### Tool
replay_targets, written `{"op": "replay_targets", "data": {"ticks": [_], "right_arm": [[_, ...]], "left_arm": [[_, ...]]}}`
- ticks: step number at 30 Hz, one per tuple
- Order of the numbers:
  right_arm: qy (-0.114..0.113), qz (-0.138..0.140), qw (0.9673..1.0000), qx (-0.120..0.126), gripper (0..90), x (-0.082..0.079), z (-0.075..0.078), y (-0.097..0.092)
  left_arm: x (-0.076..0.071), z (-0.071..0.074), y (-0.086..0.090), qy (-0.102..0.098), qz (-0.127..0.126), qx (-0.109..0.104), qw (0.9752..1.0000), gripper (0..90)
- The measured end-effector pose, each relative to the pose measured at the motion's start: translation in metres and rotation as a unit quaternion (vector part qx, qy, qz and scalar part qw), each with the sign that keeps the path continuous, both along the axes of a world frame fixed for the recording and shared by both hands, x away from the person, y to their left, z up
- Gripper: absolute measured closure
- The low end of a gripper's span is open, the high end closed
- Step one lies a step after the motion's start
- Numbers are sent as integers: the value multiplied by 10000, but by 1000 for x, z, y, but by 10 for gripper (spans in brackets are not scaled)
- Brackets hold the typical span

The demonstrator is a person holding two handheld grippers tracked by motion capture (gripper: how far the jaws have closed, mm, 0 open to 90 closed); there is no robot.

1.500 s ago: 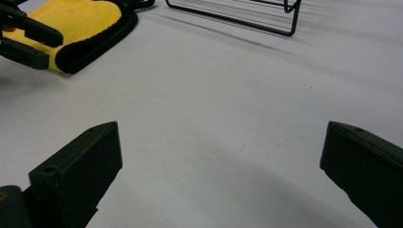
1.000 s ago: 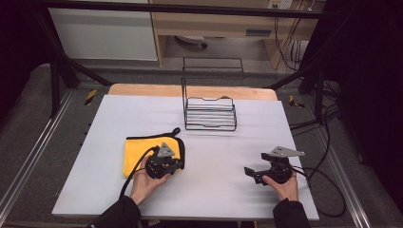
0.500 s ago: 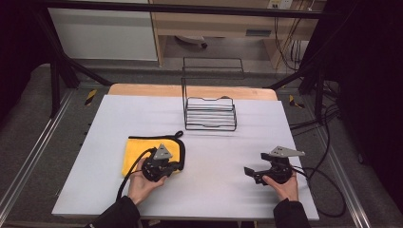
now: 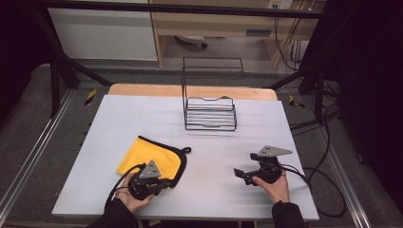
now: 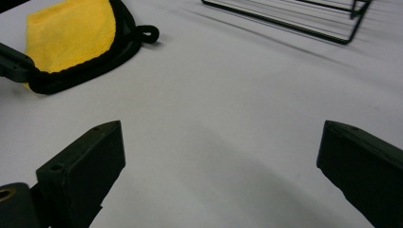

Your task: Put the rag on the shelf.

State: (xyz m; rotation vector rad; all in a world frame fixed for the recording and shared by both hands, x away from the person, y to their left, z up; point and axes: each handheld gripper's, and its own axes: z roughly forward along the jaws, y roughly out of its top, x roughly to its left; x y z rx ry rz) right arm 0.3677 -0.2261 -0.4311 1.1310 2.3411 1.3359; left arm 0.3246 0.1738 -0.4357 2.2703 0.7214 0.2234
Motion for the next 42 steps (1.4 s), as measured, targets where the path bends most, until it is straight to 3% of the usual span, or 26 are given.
{"op": "replay_targets", "data": {"ticks": [6, 14, 20, 25, 32, 38, 42], "right_arm": [[24, 206, 9998, -8, 51, 11, 6, 36], [-16, 369, 9993, -80, 66, 38, 11, 92], [-11, 527, 9984, -200, 83, 59, 11, 137], [-7, 617, 9978, -242, 133, 73, 11, 170], [208, 942, 9941, -487, 295, 90, -1, 200], [488, 1282, 9882, -679, 427, 95, -16, 210], [623, 1368, 9860, -718, 495, 95, -17, 209]], "left_arm": [[-1, 6, 6, -3, 49, -252, 9997, 756], [9, 24, 45, -249, 604, -666, 9956, 490], [19, 21, 73, -274, 964, -577, 9933, 278], [23, 21, 88, -250, 1153, -638, 9910, 134], [28, 19, 105, -241, 1399, -716, 9873, 94], [30, 22, 118, -283, 1621, -776, 9833, 104], [30, 24, 125, -333, 1757, -827, 9804, 114]]}}
